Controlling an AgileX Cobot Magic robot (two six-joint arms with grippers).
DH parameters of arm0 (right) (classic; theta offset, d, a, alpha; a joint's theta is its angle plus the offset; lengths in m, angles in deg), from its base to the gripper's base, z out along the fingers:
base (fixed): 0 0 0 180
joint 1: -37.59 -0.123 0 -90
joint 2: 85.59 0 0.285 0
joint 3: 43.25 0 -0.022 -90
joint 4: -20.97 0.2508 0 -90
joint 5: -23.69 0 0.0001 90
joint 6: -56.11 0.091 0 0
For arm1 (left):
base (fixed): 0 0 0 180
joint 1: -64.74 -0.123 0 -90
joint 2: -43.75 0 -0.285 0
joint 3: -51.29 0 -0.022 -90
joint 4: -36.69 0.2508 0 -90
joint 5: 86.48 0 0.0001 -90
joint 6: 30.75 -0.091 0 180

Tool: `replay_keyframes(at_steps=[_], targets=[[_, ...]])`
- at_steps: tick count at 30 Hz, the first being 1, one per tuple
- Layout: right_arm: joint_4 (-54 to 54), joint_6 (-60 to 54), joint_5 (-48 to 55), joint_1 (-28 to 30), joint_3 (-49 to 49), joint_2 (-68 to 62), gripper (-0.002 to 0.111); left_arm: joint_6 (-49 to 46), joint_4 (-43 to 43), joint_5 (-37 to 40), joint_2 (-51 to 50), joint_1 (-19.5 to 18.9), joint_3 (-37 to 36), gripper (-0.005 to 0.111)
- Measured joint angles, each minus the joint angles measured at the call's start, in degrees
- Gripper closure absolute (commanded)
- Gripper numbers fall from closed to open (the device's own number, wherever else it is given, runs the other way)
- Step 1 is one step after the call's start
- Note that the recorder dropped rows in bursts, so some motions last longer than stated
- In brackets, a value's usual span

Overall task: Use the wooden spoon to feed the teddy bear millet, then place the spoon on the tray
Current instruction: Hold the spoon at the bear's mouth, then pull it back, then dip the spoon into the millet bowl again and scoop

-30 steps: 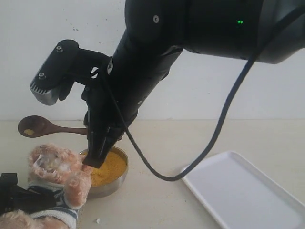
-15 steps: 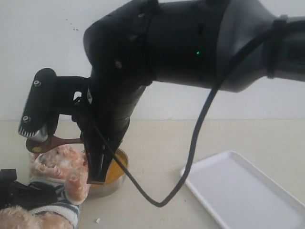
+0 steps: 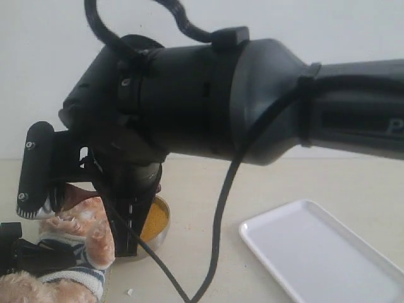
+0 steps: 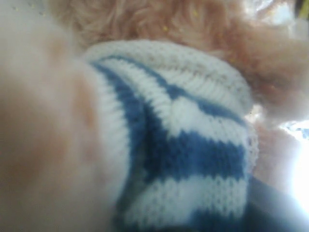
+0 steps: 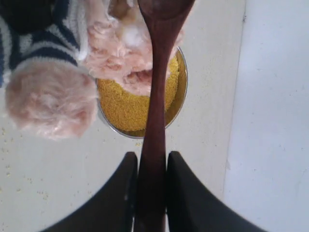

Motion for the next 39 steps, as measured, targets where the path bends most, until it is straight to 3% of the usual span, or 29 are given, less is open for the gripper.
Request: replay_keyframes(at_steps=[13, 20, 29, 34, 39], targets=[[-15.7, 12.3, -0.1, -2.8, -7.9, -0.1, 0.108, 0.0, 0.0, 0.0, 0.0, 0.0, 0.0, 0.103], [-22.6, 24.7, -1.7, -4.3, -10.6, -0.1, 0.108, 0.0, 0.0, 0.0, 0.0, 0.0, 0.2, 0.103], [-25.9, 26.9, -2.0, -4.1, -10.9, 2.9, 0.108, 0.0, 0.0, 0.0, 0.0, 0.0, 0.9, 0.103], [-21.3, 23.8, -2.5, 1.3, -10.9, 9.2, 0.108, 0.0, 0.0, -0.6, 0.0, 0.0, 2.9, 0.103], [-0.9, 4.0, 3.2, 11.3, -10.9, 13.0, 0.108, 1.6, 0.0, -6.5, 0.0, 0.0, 6.5, 0.103]])
